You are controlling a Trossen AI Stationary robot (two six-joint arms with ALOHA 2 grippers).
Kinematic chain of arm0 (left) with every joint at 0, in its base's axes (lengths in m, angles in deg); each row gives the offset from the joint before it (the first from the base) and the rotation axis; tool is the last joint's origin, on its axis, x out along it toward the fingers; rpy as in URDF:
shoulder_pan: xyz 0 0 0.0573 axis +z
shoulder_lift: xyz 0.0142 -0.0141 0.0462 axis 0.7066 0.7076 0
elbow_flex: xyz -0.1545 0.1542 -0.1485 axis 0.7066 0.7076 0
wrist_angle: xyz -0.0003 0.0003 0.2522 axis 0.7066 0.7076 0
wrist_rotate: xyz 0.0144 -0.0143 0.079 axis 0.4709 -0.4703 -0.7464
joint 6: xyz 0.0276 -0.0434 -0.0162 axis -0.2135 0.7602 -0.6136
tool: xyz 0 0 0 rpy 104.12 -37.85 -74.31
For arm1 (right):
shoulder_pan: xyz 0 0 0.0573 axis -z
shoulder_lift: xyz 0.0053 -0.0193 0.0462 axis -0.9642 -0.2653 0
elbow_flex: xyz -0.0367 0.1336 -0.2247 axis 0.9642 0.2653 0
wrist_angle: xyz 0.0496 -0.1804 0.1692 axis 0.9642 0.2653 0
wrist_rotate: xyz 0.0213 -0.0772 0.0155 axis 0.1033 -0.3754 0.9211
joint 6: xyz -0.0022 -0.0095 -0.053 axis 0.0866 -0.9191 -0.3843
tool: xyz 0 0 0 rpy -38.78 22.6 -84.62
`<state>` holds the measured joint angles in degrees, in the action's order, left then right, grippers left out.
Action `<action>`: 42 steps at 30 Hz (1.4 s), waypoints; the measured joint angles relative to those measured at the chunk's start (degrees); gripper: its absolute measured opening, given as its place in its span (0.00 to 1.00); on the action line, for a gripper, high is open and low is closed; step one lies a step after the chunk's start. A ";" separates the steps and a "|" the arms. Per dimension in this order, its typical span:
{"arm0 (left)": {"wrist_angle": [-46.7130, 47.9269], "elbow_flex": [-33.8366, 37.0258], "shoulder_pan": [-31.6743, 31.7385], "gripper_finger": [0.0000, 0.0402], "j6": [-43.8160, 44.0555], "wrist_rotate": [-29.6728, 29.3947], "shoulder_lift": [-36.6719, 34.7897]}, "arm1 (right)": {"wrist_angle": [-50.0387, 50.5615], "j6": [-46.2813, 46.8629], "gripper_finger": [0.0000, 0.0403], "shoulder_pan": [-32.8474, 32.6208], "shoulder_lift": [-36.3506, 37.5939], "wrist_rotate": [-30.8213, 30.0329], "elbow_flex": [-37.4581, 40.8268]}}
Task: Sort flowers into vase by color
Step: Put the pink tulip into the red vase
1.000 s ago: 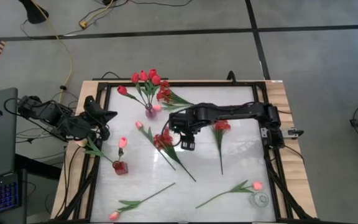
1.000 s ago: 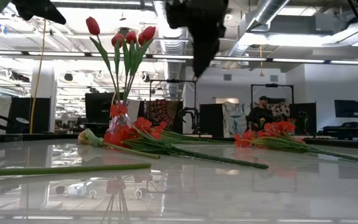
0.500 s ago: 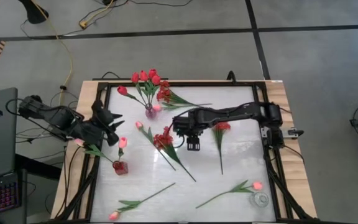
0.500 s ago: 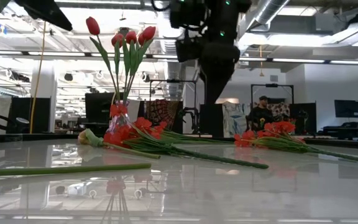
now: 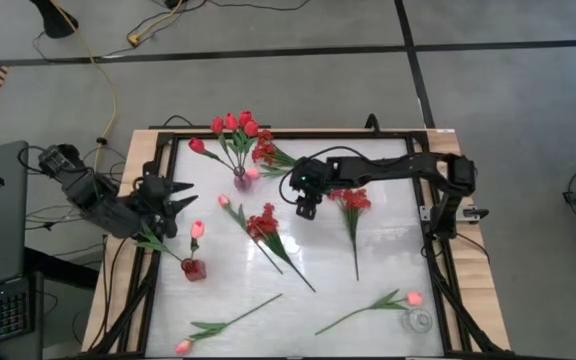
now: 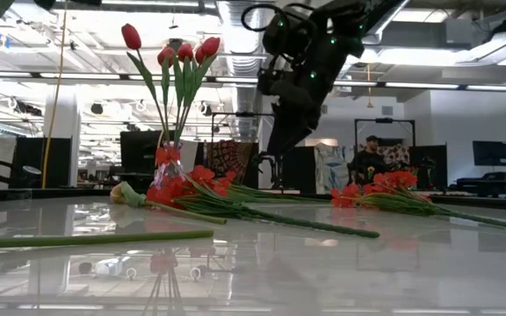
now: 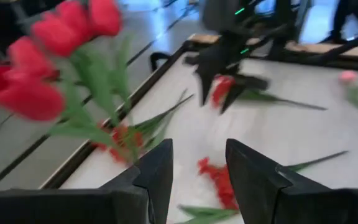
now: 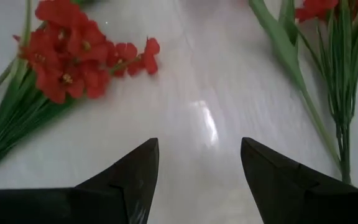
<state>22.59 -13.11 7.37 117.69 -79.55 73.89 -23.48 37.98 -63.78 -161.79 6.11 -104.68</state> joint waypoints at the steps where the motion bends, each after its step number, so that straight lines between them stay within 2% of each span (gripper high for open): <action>1: -0.83 0.00 -0.67 0.34 -0.91 0.20 0.08 | -0.09 -0.33 0.63 0.23 -0.07 0.01 0.26; 6: -2.92 0.00 -2.61 0.34 -2.87 0.99 0.43 | -1.87 -0.75 0.63 0.76 -0.97 0.21 0.52; 9: -3.97 0.52 -2.92 0.34 -3.05 0.83 0.52 | -6.25 -2.89 0.63 0.93 -2.53 0.86 0.34; 14: -10.65 6.42 -2.86 0.34 -7.67 0.61 -0.72 | -8.55 -5.42 0.63 1.34 -5.96 1.63 0.47; 20: -13.88 8.94 -2.81 0.34 -9.61 0.53 -4.91 | -12.03 -8.41 0.63 3.98 -9.13 1.40 0.47; 27: -21.31 12.93 -1.75 0.34 -16.19 2.90 -10.25 | -11.81 -9.95 0.63 8.97 -8.78 1.68 0.41; 33: -22.57 15.22 0.53 0.34 -18.06 3.94 -13.33 | -12.14 -12.68 0.63 13.32 -9.26 7.50 0.41; 38: -22.65 17.10 2.39 0.34 -18.55 5.35 -15.23 | -12.10 -14.11 0.63 15.81 -9.33 8.80 0.45; 42: -22.59 17.20 3.33 0.34 -19.15 6.02 -15.47 | -13.20 -15.28 0.63 16.88 -9.33 13.33 0.45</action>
<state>0.00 4.09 10.70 98.53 -73.53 58.41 -36.68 22.70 -46.89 -171.12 19.45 -104.22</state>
